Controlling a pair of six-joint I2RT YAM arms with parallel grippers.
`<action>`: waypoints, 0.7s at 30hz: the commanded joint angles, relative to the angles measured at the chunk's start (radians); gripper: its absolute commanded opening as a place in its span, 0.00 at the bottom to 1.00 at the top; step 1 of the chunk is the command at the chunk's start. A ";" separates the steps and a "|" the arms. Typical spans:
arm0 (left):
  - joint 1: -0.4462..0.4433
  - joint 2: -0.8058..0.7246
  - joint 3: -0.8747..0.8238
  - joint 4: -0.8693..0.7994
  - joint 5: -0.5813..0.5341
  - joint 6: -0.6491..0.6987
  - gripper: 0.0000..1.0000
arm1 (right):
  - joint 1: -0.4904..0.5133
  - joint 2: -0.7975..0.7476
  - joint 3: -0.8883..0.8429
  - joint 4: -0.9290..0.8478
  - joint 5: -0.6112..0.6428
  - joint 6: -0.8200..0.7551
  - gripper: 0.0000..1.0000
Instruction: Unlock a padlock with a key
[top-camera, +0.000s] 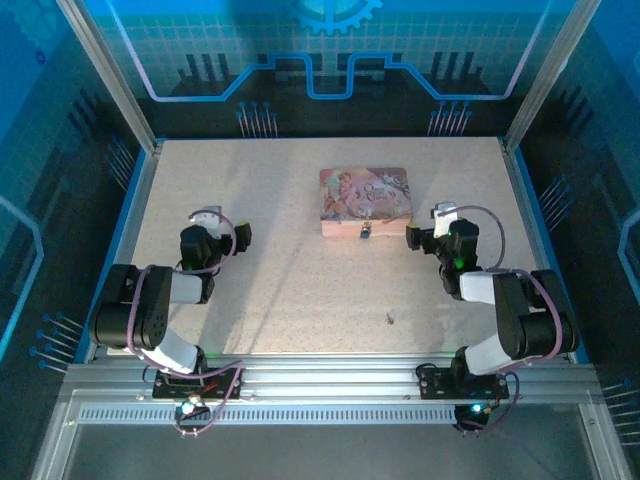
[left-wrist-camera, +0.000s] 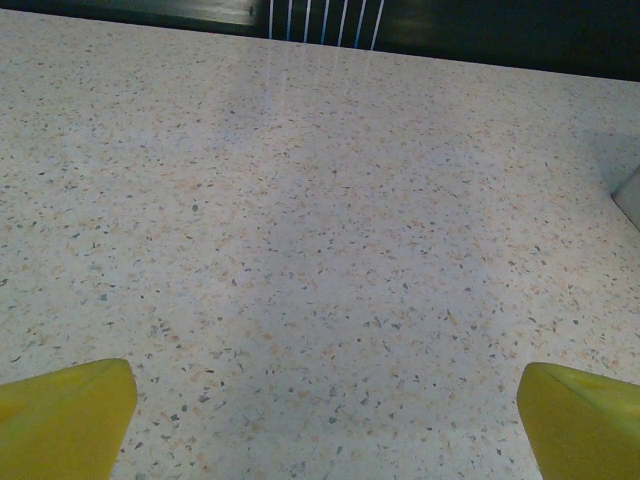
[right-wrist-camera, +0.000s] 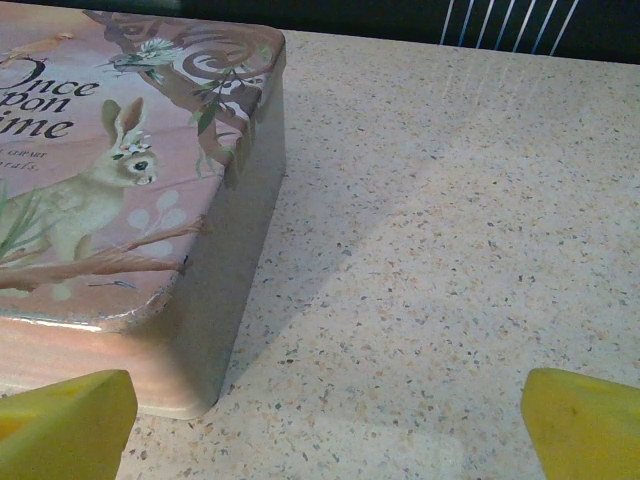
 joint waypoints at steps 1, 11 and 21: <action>0.006 -0.003 0.019 -0.001 0.022 0.030 0.99 | 0.006 0.009 0.016 0.010 0.004 0.001 1.00; 0.006 -0.015 0.000 0.029 0.005 0.023 0.99 | -0.008 -0.005 0.017 -0.006 -0.009 0.012 1.00; -0.006 -0.284 0.090 -0.359 -0.058 -0.033 0.99 | -0.023 -0.262 0.154 -0.469 0.045 0.061 1.00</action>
